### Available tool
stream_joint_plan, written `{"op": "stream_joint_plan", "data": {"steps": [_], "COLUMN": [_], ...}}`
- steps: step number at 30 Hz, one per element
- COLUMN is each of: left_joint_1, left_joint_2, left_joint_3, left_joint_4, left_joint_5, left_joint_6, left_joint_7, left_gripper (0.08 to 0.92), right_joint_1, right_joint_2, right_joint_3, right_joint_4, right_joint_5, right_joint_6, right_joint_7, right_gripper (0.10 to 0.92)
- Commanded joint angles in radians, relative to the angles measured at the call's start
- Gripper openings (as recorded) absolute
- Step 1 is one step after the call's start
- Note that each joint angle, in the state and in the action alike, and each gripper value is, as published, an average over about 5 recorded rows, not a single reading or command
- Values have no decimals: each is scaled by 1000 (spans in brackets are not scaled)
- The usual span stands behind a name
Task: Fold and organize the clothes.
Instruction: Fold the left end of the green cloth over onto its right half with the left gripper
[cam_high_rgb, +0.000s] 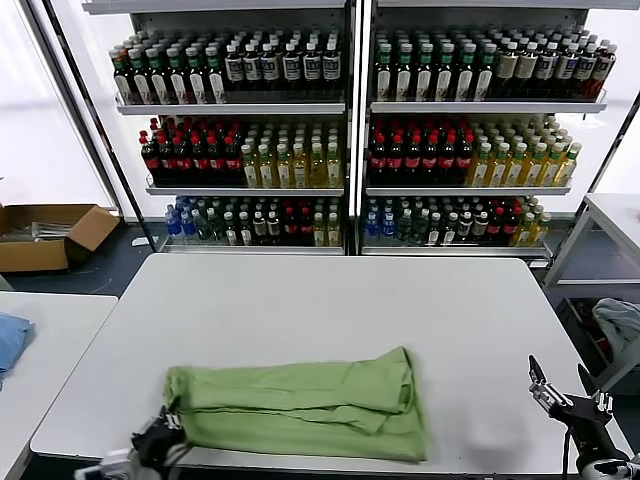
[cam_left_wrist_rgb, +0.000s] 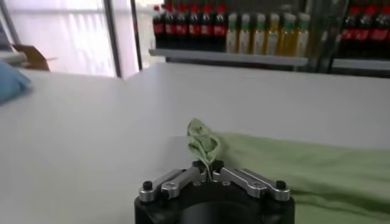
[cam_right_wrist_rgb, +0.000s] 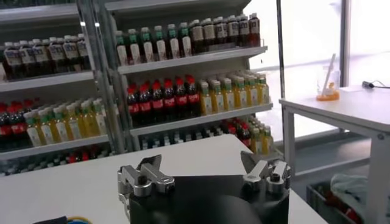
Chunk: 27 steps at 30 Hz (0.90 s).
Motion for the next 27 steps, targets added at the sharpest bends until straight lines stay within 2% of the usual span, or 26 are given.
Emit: {"op": "stream_joint_plan", "data": {"steps": [1, 4, 7, 13, 17, 21, 27], "left_joint_1": [-101, -127, -128, -89, -65, -30, 22], "left_joint_2": [391, 458, 452, 292, 175, 91, 17], "left_joint_3": [-486, -515, -515, -368, -212, -77, 75], "left_joint_4": [271, 336, 268, -44, -185, -239, -235], "left_joint_5": [-171, -175, -177, -150, -62, 35, 102], "left_joint_6": [-39, -54, -44, -6, 2, -11, -31], "left_joint_7": [277, 307, 301, 264, 254, 258, 254], "left_gripper": [108, 108, 108, 108, 108, 108, 108], "right_joint_1": [-4, -13, -21, -30, -41, -46, -45], "right_joint_2": [1, 2, 7, 21, 21, 20, 21], "right_joint_3": [-3, -5, -6, -11, -10, -4, -9], "right_joint_4": [4, 10, 23, 37, 47, 50, 48], "right_joint_5": [10, 9, 6, -12, -19, -20, -22], "right_joint_6": [3, 8, 9, 9, 8, 8, 9], "right_joint_7": [0, -3, -6, -8, -8, -8, -7], "right_gripper": [823, 823, 823, 823, 823, 823, 823]}}
